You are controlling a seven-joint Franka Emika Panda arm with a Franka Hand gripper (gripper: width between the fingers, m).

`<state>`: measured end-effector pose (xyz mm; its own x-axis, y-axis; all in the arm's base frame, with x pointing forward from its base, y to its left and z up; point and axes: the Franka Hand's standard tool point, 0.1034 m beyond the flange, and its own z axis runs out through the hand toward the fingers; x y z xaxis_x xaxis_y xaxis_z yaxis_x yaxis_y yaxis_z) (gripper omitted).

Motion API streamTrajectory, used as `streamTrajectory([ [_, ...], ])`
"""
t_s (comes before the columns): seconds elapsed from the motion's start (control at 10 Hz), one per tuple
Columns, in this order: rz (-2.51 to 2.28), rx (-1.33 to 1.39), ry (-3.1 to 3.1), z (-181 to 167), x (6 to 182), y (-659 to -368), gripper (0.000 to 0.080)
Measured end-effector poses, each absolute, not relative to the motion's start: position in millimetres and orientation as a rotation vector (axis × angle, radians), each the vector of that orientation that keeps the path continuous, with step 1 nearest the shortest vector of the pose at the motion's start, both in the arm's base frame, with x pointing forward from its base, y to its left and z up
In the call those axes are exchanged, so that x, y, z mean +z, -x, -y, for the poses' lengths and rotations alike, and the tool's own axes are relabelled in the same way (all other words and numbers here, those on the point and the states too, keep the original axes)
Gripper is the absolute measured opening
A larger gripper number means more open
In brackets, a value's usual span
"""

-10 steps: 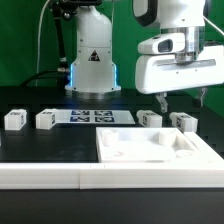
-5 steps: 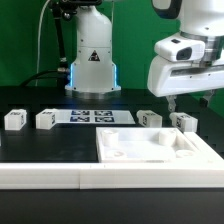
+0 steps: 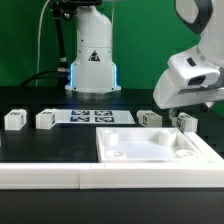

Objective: Assemble one leg

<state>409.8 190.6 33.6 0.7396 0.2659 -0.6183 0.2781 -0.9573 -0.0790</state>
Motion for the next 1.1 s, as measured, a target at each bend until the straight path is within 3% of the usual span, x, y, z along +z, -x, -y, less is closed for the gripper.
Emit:
streamTrajectory([
  [0.4, -0.422, -1.427, -2.705, -190, 18.3, -400, 0.0649],
  [0.6, -0.411, -1.468, -2.682, -193, 7.5, -402, 0.0649],
  [0.9, -0.413, -1.469, -2.682, -193, 5.6, -400, 0.0649],
  [1.1, -0.412, -1.47, -2.682, -193, 5.3, -400, 0.0424],
])
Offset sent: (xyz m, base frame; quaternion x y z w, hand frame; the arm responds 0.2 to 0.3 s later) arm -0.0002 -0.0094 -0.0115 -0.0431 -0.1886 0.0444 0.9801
